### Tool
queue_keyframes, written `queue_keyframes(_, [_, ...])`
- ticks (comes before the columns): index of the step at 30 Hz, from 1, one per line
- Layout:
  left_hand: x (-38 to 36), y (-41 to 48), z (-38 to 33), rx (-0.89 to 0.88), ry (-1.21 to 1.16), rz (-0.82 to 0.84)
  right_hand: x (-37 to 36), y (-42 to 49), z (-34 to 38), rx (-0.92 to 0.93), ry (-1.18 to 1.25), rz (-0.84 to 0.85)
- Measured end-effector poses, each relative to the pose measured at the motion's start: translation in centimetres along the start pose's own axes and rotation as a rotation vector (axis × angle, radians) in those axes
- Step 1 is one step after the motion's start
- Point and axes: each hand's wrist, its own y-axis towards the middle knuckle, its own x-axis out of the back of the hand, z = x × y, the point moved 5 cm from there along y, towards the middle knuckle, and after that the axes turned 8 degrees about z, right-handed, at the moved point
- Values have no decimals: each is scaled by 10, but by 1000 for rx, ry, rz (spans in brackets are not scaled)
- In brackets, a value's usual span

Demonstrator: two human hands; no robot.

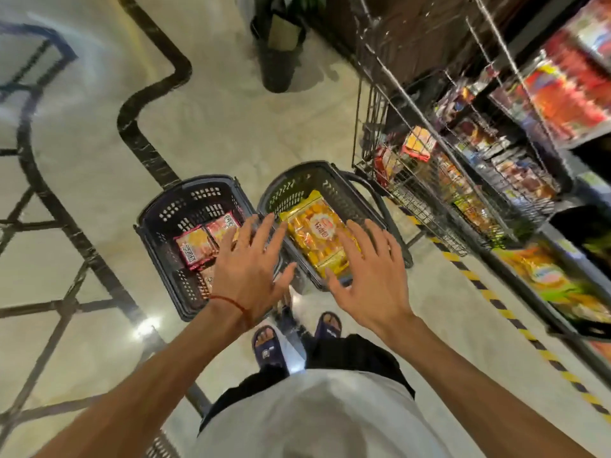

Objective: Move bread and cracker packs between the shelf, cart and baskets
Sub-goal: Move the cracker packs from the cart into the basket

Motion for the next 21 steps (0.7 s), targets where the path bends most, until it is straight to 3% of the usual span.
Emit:
queue_keyframes(11, [9,31,-183,-264,118,18,9,-105,-167,-307,22,-125])
queue_keyframes(21, [16,74,-394,-239,127,-26,24,-162,-368,-280,51,-140])
